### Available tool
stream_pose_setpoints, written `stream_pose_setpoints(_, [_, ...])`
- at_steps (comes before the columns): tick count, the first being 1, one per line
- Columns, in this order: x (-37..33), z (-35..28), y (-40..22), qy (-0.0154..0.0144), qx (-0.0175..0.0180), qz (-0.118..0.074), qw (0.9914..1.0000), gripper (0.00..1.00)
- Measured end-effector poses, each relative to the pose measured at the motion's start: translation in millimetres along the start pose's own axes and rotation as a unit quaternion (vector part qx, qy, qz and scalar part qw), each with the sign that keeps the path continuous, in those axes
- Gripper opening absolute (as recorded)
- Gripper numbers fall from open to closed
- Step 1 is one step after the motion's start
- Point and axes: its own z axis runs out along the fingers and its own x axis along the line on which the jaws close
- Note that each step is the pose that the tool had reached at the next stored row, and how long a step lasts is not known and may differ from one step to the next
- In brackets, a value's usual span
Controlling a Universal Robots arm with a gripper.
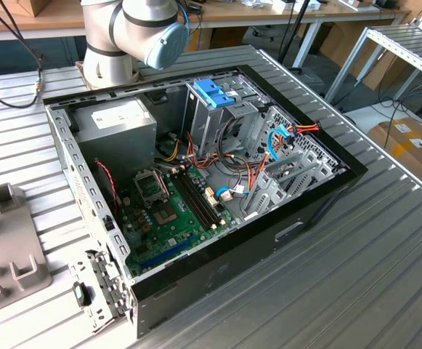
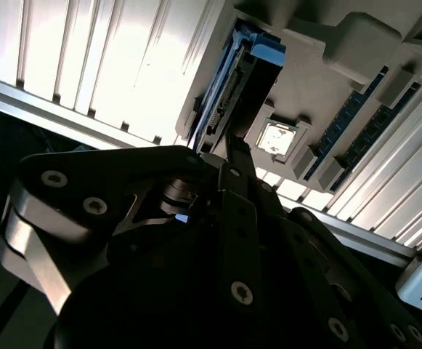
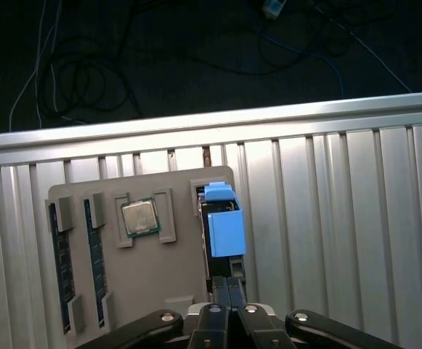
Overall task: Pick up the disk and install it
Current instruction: 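Pick up the disk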
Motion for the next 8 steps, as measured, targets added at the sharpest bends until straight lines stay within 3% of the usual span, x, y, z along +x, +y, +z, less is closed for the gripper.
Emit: stream_pose_setpoints(8, [0.0,1.8,0.0,0.0000,0.0002,0.000,1.00000,0.11])
